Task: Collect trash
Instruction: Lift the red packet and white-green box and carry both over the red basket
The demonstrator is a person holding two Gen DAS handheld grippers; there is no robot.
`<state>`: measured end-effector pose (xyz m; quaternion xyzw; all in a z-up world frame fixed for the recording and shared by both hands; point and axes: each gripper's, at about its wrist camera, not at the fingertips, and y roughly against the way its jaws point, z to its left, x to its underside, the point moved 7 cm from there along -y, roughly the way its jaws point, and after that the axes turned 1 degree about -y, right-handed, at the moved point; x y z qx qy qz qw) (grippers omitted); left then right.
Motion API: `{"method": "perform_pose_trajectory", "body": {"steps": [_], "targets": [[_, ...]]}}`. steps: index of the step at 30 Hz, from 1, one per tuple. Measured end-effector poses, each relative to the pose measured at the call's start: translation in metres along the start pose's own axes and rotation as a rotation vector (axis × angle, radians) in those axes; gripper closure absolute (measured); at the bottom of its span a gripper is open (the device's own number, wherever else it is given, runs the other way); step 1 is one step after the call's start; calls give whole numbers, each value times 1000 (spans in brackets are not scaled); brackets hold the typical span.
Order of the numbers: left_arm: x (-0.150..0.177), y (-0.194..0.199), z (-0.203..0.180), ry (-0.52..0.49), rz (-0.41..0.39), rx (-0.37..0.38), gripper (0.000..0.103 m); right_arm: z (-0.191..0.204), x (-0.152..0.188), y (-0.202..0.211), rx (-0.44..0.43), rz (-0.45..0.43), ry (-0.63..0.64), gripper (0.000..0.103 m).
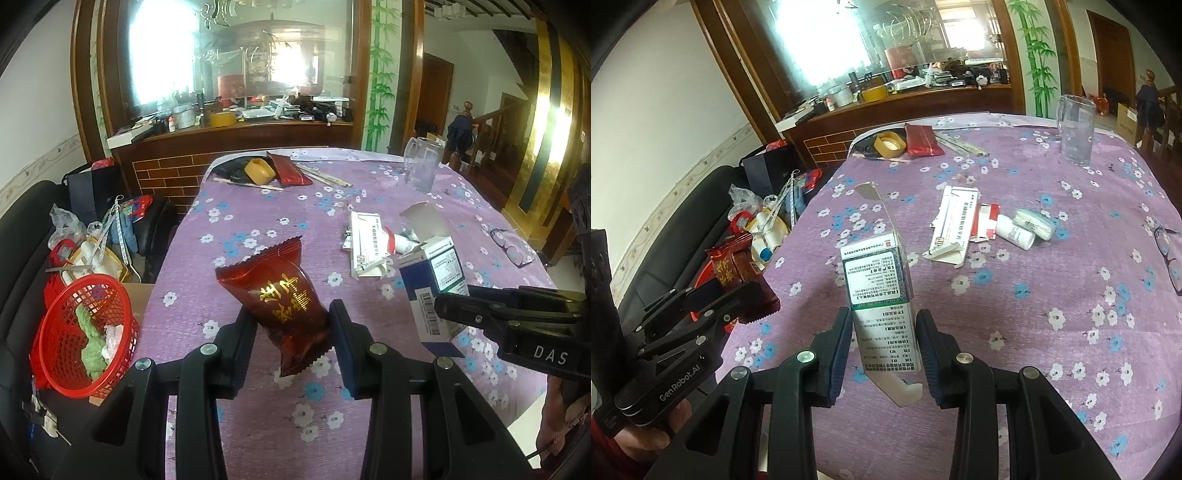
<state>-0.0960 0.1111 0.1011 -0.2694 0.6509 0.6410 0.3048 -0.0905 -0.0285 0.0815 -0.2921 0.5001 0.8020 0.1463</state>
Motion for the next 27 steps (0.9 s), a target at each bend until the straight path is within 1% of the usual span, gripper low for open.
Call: {"method": "perform_pose_trajectory", "body": {"steps": [18,27], "targets": [[2,6,16,31,-17,6,65,15,-2,-2,0,2,25,64],[9,14,33,60,-15,-17,65,30,-1,-11,-17,17,36,64]]}}
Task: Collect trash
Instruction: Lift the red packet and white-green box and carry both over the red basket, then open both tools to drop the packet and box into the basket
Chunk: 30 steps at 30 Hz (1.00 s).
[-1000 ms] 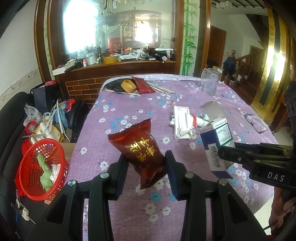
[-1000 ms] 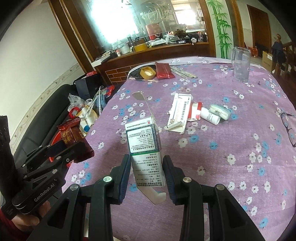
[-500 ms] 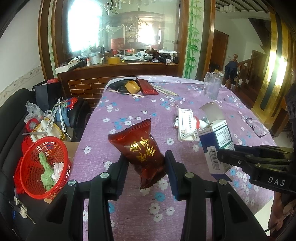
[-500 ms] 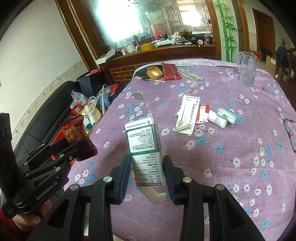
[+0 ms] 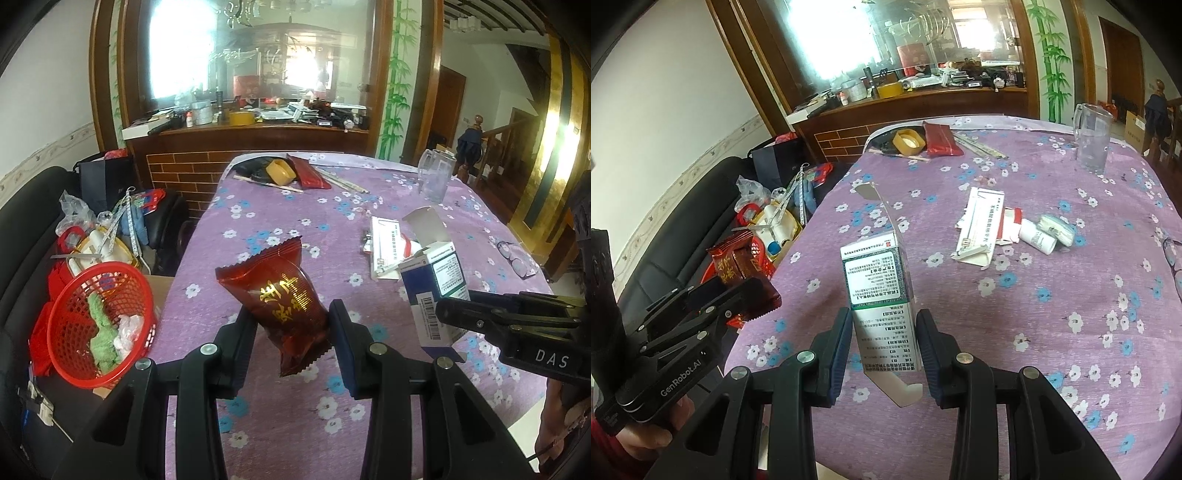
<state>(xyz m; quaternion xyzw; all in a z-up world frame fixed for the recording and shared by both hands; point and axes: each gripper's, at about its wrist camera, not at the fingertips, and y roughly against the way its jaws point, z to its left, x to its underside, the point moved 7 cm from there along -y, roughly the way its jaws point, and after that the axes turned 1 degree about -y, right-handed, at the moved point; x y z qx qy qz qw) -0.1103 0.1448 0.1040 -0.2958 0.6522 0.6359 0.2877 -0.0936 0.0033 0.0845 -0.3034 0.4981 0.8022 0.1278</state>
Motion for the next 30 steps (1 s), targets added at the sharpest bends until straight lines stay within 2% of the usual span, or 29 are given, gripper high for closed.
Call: {"method": "perform_pose_trajectory", "body": {"steps": [10,21,30], "targets": [[8,14,60,89,-13,-75,64,46,-9,-25,-49,44,66,64],[14,24,189,255,-13,-200,64,153,-43,-81,-173,128,185,64],[26,0,264,344,52,-221,64,242,-57,-143,-256,204,246,63]]}}
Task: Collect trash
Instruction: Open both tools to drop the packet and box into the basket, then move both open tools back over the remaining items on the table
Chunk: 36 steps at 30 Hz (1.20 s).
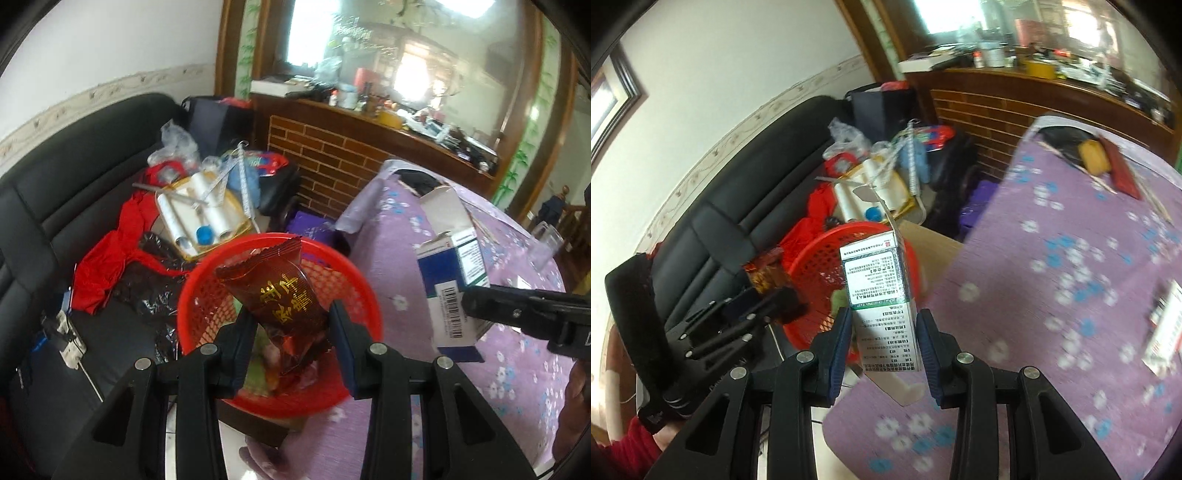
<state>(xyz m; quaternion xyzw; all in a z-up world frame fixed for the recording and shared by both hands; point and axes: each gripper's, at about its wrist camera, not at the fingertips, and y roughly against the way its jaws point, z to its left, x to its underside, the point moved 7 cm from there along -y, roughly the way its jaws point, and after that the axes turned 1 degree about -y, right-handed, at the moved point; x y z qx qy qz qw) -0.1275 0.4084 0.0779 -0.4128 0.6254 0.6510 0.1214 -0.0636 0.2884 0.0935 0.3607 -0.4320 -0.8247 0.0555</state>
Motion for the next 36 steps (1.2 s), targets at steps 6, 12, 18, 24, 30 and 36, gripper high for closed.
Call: {"method": "perform_pose_trajectory", "body": {"steps": [6,12,18,24,30,36], "targets": [[-7,-18,15,-5,23,-10,52,8,-20,-47,-13,46,-29,61],[-12,-13,20,21,0,-20,39,11,-34,-52,-26,20,-46,56],[-1,1,8,29,-21,-28,38,-4,-14,-22,22,-10,-47,50],[23,1,-30,-9,19,17,38,-34,23,1,43,-1,-104,49],[34,1,-77,-72,43,62,38,-79,56,33,75,-24,-204,49],[49,4,-140,-153,68,127,38,-132,88,72,124,-52,-297,49]]}}
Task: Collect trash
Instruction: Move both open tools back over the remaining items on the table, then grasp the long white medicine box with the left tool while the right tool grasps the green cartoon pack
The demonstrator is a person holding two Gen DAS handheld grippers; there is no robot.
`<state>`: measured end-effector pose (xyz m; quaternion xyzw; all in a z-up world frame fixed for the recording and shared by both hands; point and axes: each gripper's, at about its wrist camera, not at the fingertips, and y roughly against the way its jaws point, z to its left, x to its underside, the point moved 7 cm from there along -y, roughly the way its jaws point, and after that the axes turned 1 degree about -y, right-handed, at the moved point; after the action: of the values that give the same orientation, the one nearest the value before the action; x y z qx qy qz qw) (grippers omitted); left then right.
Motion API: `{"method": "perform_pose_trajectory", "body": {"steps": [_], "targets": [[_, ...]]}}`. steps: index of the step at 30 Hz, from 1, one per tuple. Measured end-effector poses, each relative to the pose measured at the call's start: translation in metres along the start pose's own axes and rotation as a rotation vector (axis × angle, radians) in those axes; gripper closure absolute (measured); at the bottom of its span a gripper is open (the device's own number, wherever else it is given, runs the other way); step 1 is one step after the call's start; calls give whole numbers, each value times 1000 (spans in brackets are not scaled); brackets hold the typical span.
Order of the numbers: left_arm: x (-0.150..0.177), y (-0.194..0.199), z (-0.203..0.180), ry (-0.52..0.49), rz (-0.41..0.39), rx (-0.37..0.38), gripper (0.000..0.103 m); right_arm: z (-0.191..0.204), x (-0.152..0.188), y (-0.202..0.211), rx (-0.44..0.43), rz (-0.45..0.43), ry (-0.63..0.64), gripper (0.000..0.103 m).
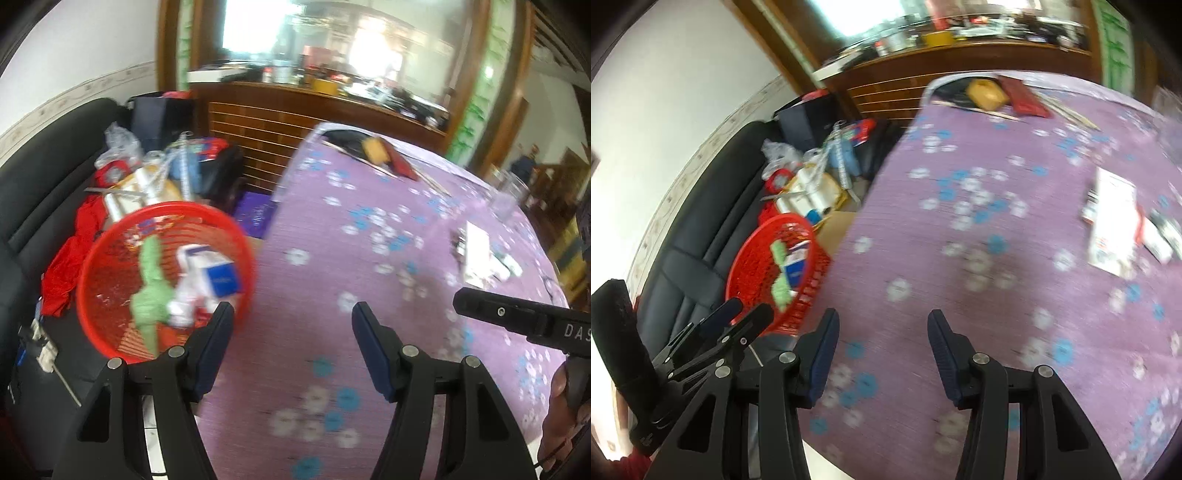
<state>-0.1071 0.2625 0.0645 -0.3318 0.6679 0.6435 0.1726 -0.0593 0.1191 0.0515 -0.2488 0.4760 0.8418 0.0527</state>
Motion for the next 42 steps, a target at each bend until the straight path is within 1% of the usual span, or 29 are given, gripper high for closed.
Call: {"method": "perform_pose_trajectory", "body": {"steps": [4,6,10,11,13,17,18,20,24,25,26,28,30,32,34,35,39,42], "targets": [[2,-2,-44,-55,19,53,38,-49,9,27,42,-24,-78,49],[4,-4,-73,-88,32,90,38,-70,11,38,63,-35,-113,49],[3,-11,-120,-147,54,139,38,-124,16,68,106,-70,-202,49],[2,-14,-133,-165,65,156,36,-142,17,78,123,-83,-232,49],[-1,-25,-163,-192,101,202,33,-163,19,94,141,-101,-270,49],[-13,-52,-211,-221,163,258,31,-209,24,127,176,-145,-341,49],[-16,-59,-219,-222,172,267,31,-217,27,134,182,-153,-354,49],[-27,-85,-237,-227,203,258,31,-233,33,146,195,-162,-377,49],[-40,-125,-259,-204,246,249,31,-260,47,165,215,-173,-417,49],[-42,-140,-267,-201,272,243,31,-267,52,171,222,-174,-429,49],[-44,-148,-274,-199,282,239,31,-272,55,174,228,-174,-436,49],[-47,-162,-285,-222,292,240,31,-281,62,180,240,-173,-446,49],[-48,-179,-297,-254,291,193,31,-291,68,188,253,-174,-459,49],[-48,-192,-302,-245,304,189,32,-297,71,193,258,-176,-465,50],[-46,-204,-303,-236,325,174,51,-303,70,198,263,-178,-466,49],[-44,-206,-303,-232,332,177,51,-303,69,199,263,-180,-466,50],[-42,-200,-298,-225,304,198,52,-306,54,198,242,-179,-463,49],[-40,-177,-288,-234,248,213,52,-304,32,191,206,-174,-459,46]]}}
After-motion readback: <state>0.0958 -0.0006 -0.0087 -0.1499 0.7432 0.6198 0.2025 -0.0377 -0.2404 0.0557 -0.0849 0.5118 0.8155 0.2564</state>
